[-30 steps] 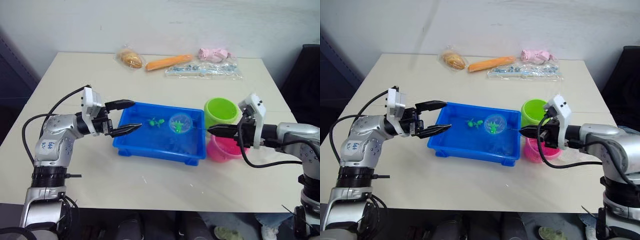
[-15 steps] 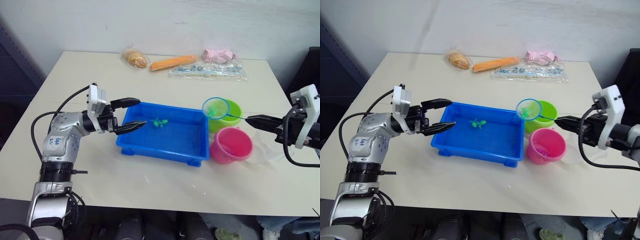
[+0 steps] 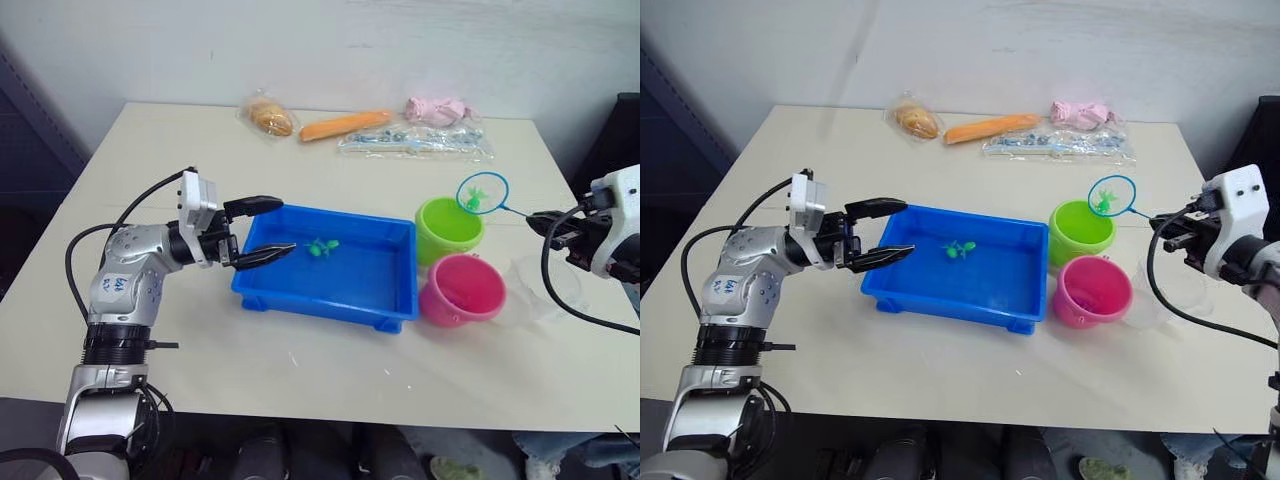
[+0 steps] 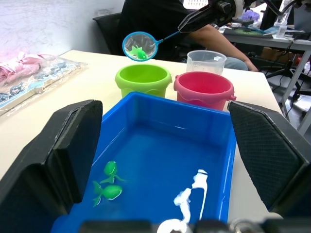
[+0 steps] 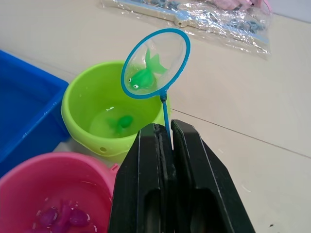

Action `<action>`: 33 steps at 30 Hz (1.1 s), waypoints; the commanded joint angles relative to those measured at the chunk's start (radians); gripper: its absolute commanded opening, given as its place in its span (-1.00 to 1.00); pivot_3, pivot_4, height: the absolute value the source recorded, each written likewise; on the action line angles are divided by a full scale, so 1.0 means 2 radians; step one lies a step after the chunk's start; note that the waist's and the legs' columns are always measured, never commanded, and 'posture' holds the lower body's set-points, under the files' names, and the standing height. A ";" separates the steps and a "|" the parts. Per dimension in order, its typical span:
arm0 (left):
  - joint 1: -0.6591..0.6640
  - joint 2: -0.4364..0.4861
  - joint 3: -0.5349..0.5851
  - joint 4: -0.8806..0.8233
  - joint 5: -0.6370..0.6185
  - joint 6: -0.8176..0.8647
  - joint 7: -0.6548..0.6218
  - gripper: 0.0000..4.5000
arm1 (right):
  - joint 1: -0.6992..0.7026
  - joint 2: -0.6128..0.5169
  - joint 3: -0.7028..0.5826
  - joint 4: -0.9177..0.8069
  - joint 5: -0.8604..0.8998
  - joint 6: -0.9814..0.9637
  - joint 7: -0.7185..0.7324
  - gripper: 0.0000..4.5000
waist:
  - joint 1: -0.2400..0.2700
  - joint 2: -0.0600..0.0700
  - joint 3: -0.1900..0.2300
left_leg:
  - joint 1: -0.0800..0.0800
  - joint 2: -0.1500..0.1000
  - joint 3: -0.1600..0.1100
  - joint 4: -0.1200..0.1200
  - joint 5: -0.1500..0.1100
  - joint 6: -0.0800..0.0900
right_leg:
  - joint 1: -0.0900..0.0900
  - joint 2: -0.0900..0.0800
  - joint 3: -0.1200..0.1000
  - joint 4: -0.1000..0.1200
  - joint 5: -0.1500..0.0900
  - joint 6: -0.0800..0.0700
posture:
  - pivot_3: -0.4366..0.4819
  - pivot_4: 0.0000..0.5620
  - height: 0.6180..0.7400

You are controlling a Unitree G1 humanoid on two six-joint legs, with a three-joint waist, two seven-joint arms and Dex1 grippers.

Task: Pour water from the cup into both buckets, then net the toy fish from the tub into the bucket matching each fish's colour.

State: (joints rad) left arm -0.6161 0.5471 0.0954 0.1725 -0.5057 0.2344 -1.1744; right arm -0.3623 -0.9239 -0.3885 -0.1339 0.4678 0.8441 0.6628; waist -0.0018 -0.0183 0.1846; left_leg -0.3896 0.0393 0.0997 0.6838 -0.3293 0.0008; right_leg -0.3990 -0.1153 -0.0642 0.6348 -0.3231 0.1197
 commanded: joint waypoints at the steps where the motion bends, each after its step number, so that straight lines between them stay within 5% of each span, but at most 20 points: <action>1: -0.001 0.004 0.006 -0.014 -0.002 -0.006 0.001 0.98 | 0.008 -0.023 0.010 -0.004 -0.031 -0.046 0.007 -1.00 | 0.001 0.000 0.000 | 0.000 0.000 0.000 0.000 0.000 0.000 | 0.000 0.000 0.000 0.000 0.000 0.000 | -0.05 -0.47 1.00; 8: 0.005 0.003 0.006 -0.021 -0.004 -0.003 0.005 0.98 | 0.028 -0.031 0.032 0.001 -0.073 -0.117 0.018 -1.00 | 0.001 0.000 0.000 | 0.000 0.000 0.000 0.000 0.000 0.000 | 0.000 0.000 0.000 0.000 0.000 0.000 | -0.05 -0.47 1.00; 19: 0.007 0.002 0.008 -0.021 -0.005 -0.002 0.010 0.98 | 0.075 -0.040 0.067 0.023 -0.209 -0.365 0.004 -1.00 | 0.000 0.000 0.000 | 0.000 0.000 0.000 0.000 0.000 0.000 | 0.000 0.000 0.000 0.000 0.000 0.000 | -0.05 -0.47 1.00; 33: 0.011 -0.003 0.010 -0.037 -0.015 0.022 0.016 0.98 | 0.098 -0.069 0.100 0.043 -0.417 -0.564 -0.109 -1.00 | 0.000 0.000 0.000 | 0.000 0.000 0.000 0.000 0.000 -0.001 | 0.000 0.000 0.000 0.000 0.000 0.000 | -0.05 -0.47 1.00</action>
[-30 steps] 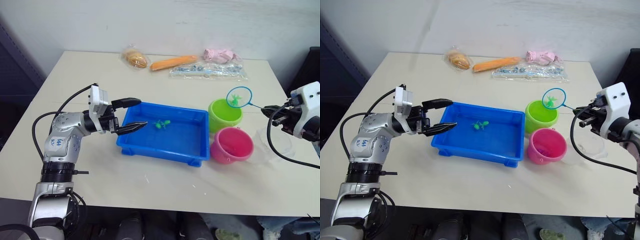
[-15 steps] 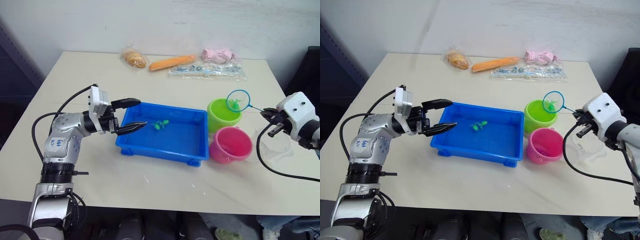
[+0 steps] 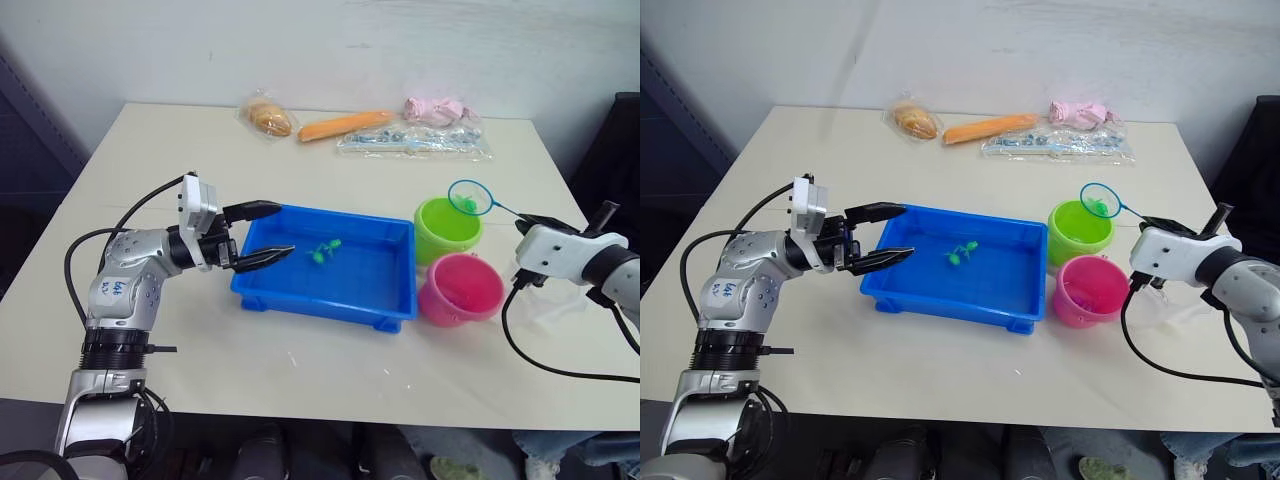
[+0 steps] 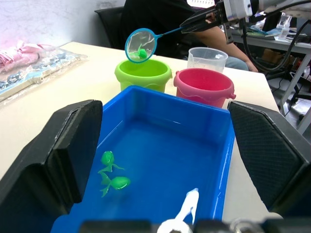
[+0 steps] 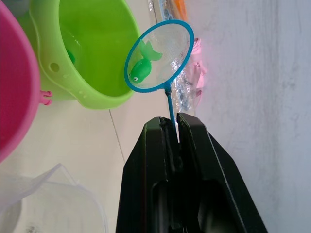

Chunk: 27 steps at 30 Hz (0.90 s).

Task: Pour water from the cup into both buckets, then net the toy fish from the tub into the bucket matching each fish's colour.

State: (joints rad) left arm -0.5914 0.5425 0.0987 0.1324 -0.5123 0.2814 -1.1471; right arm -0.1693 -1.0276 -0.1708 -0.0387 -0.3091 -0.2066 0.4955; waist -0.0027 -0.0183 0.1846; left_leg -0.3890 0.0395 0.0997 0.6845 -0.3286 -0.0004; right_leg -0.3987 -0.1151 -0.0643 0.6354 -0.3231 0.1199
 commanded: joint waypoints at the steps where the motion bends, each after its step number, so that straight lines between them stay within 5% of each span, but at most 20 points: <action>1: -0.002 0.000 0.009 -0.017 -0.011 -0.001 0.003 0.98 | 0.001 -0.017 -0.010 -0.002 -0.035 -0.046 -0.031 -1.00 | 0.000 0.000 0.000 | 0.000 0.000 0.000 0.000 0.000 0.000 | 0.000 0.000 0.000 0.000 0.000 0.000 | -0.05 -0.47 1.00; 9: -0.002 -0.001 0.009 -0.018 -0.011 -0.001 0.005 0.98 | -0.003 -0.033 -0.012 0.019 -0.086 -0.070 -0.062 -1.00 | 0.000 0.000 0.000 | 0.000 0.000 0.000 0.000 0.000 0.000 | 0.000 0.000 0.000 0.000 0.000 0.000 | -0.05 -0.47 1.00; 15: 0.001 0.000 0.013 -0.018 -0.013 0.000 0.008 0.98 | -0.020 0.025 -0.036 -0.013 0.049 -0.027 -0.025 -1.00 | -0.001 0.000 0.000 | 0.000 0.000 0.000 0.000 0.000 0.000 | 0.001 0.000 0.000 0.000 0.000 0.000 | -0.05 -0.47 1.00; 22: 0.022 0.016 0.036 -0.014 -0.029 0.027 0.012 0.98 | -0.078 0.064 -0.011 -0.191 0.391 0.325 0.100 -1.00 | -0.003 0.000 0.000 | 0.001 0.003 -0.001 0.000 0.000 0.000 | 0.001 0.001 0.000 0.001 0.000 0.000 | -0.05 -0.47 1.00; 27: 0.043 0.029 0.045 -0.021 -0.025 0.025 0.015 0.98 | -0.126 0.062 0.021 -0.247 0.523 0.566 0.069 -1.00 | 0.001 0.000 0.000 | 0.001 0.003 -0.001 0.000 0.000 0.000 | 0.001 0.000 0.000 0.000 0.000 0.000 | -0.05 -0.47 1.00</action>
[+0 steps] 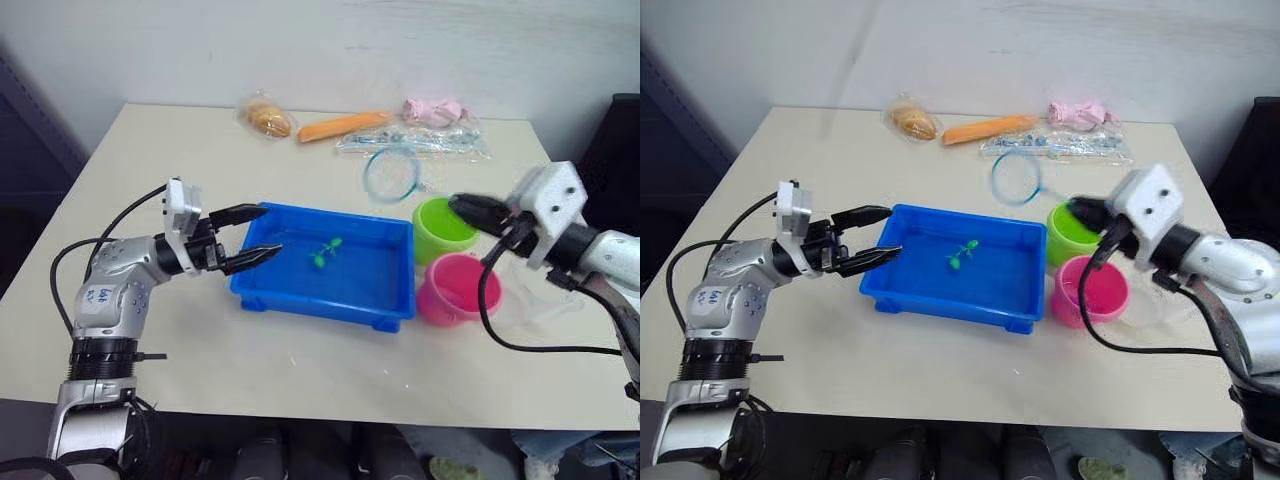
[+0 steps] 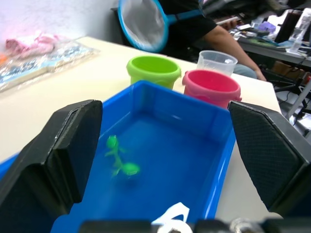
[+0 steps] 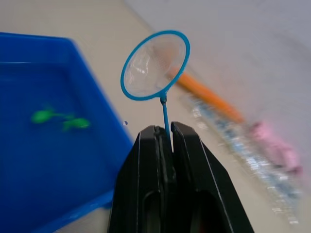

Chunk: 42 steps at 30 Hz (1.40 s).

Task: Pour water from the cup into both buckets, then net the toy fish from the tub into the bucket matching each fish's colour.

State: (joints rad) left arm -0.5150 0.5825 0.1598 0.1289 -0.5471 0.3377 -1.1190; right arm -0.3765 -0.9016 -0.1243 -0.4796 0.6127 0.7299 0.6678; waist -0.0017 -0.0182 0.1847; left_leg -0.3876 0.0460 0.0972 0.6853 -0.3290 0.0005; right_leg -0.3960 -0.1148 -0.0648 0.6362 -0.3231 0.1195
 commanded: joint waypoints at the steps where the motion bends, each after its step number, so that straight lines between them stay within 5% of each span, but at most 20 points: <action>1: 0.008 0.011 0.015 -0.020 -0.007 -0.004 0.001 0.98 | -0.031 0.002 -0.001 -0.028 0.077 0.126 -0.024 -1.00 | 0.001 0.000 0.000 | 0.000 0.000 0.000 0.000 0.000 0.000 | 0.000 0.000 0.000 0.000 0.000 0.000 | -0.05 -0.47 1.00; 11: 0.045 0.025 0.027 -0.039 -0.006 -0.012 0.008 0.98 | -0.090 0.040 0.040 0.009 0.091 0.307 -0.108 -1.00 | -0.001 0.000 0.000 | -0.001 0.000 0.000 0.000 0.000 0.000 | -0.001 0.000 0.000 0.000 0.000 0.000 | -0.05 -0.47 1.00; 31: 0.081 0.035 0.042 -0.073 -0.011 -0.008 0.022 0.98 | -0.173 0.178 0.065 0.147 -0.004 0.325 -0.178 -1.00 | -0.002 0.000 0.000 | -0.002 0.000 0.001 0.000 0.000 0.000 | -0.002 0.000 0.000 0.000 0.000 0.000 | -0.05 -0.47 1.00; 42: 0.096 0.040 0.047 -0.080 -0.014 -0.008 0.025 0.98 | -0.170 0.171 0.090 0.141 -0.024 0.313 -0.145 -1.00 | -0.003 0.000 0.000 | -0.002 0.000 0.001 -0.001 0.000 0.000 | -0.003 0.000 0.001 0.000 0.000 0.000 | -0.05 -0.47 1.00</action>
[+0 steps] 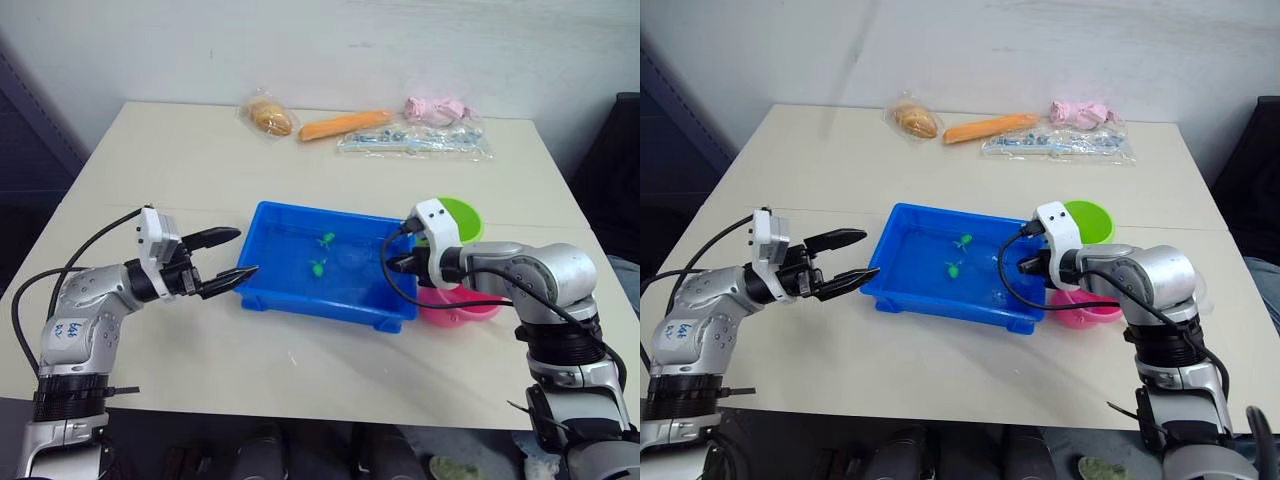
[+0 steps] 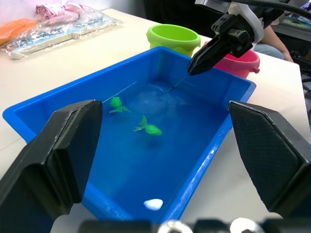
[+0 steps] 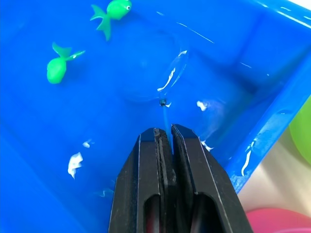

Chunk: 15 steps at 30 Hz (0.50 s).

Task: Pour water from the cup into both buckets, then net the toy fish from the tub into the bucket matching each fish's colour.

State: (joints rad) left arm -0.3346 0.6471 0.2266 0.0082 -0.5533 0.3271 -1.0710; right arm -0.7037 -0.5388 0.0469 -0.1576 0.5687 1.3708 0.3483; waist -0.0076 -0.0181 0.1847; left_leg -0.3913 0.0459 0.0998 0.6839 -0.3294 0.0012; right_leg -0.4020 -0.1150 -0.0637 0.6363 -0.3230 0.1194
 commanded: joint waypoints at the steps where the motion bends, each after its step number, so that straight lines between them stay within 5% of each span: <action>1: 0.006 0.008 0.014 -0.020 -0.011 -0.002 0.001 0.98 | -0.006 -0.015 0.011 -0.026 0.004 -0.003 0.028 -1.00 | 0.000 0.000 0.000 | 0.000 0.000 0.000 0.000 0.000 0.000 | 0.000 0.000 0.000 0.000 0.000 0.000 | -0.05 -0.47 1.00; 15: 0.003 0.035 0.013 0.008 -0.005 -0.004 -0.025 0.98 | -0.029 0.018 0.052 -0.006 0.005 -0.010 0.075 -1.00 | -0.011 0.000 0.000 | 0.000 0.000 0.001 -0.001 0.000 0.000 | -0.001 0.000 0.001 0.000 0.000 0.000 | -0.05 -0.47 1.00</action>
State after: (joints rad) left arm -0.3222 0.6999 0.2282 0.0258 -0.5533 0.3285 -1.1109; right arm -0.7449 -0.5088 0.1520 -0.1645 0.5805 1.3718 0.4880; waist -0.0296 -0.0182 0.1847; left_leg -0.3923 0.0463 0.1019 0.6825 -0.3294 0.0012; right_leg -0.4056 -0.1150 -0.0621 0.6371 -0.3230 0.1194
